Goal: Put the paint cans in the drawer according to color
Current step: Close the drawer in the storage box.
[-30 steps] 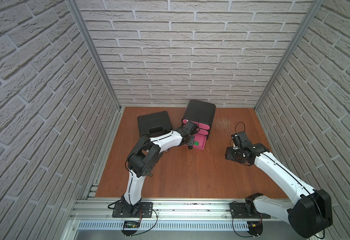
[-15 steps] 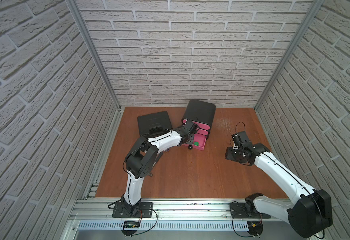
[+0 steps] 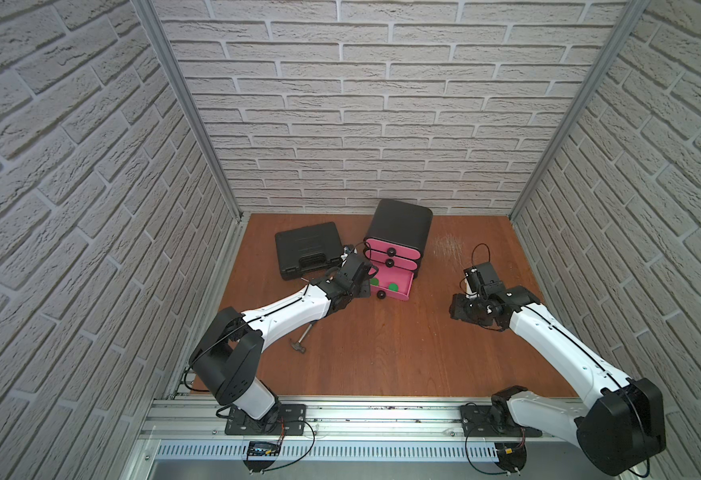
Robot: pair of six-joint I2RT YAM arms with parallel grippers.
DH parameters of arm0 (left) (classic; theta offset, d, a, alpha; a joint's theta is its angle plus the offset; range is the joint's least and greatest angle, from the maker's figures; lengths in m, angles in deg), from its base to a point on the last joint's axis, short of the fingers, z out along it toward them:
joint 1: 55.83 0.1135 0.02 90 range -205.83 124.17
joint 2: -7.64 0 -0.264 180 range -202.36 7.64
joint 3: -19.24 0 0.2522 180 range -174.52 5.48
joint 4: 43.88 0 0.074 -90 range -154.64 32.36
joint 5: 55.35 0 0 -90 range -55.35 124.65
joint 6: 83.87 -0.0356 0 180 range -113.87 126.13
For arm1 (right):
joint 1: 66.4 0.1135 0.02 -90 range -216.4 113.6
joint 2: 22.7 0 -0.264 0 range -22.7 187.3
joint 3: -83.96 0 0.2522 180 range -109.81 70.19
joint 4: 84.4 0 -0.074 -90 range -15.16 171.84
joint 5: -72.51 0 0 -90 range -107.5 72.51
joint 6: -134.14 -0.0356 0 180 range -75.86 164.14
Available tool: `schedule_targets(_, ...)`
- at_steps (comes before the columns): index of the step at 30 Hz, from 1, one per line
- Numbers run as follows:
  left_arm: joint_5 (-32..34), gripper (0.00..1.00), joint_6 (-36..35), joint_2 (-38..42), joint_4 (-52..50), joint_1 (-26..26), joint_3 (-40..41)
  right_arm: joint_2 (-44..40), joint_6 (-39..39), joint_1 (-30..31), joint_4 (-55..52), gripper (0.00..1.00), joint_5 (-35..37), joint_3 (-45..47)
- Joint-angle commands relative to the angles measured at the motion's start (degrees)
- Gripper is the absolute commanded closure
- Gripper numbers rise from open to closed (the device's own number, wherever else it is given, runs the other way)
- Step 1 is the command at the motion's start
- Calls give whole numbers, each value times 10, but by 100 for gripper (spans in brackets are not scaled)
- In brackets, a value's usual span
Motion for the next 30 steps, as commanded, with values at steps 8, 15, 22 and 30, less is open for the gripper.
schedule_targets(8, -95, 80, 127, -89, 113, 30, 12, -18, -2, -4, 8, 43, 2, 4)
schedule_targets(15, -108, 81, 146, -144, 121, 45, -15, -29, -3, -5, 0, 43, 13, 5)
schedule_targets(22, -119, 80, 133, -169, 136, 48, -49, -33, -1, -7, -2, 43, 20, 6)
schedule_targets(30, -131, 77, 120, -209, 131, 47, -104, -24, 3, -10, -9, 44, 19, -6)
